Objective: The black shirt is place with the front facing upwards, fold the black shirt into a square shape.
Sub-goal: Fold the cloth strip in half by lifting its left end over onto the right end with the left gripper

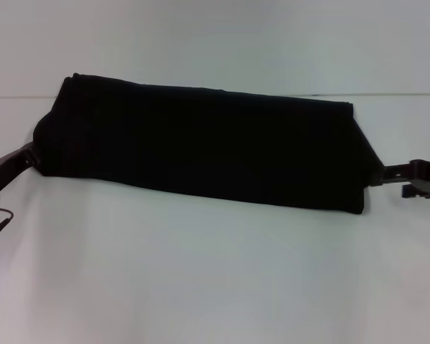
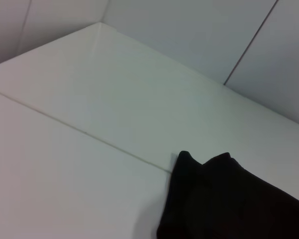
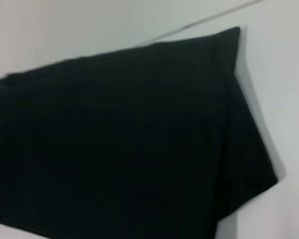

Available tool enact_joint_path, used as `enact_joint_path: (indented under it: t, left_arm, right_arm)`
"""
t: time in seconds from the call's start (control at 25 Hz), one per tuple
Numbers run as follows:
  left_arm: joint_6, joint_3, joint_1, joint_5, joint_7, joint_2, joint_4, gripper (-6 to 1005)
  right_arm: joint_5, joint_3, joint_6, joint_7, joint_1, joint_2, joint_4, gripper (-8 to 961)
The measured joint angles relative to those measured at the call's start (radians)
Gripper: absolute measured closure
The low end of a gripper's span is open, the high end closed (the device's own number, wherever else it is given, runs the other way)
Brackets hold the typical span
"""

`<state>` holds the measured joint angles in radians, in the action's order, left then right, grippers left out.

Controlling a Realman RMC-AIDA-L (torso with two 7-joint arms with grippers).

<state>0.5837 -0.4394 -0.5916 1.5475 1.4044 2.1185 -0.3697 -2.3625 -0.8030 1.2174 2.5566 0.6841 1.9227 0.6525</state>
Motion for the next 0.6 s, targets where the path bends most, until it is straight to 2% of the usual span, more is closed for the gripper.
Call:
enact_joint_path:
  t: [0.32, 0.6]
  left_arm:
    - [0.002, 0.001, 0.008, 0.001, -0.002, 0.001, -0.002, 1000]
    - [0.002, -0.001, 0.012, 0.000, -0.004, 0.002, -0.006, 1001]
  right_arm:
    - [-0.025, -0.016, -0.065, -0.001, 0.074, 0.039, -0.076, 63]
    - [-0.027, -0.056, -0.099, 0.001, 0.080, 0.058, -0.089, 64]
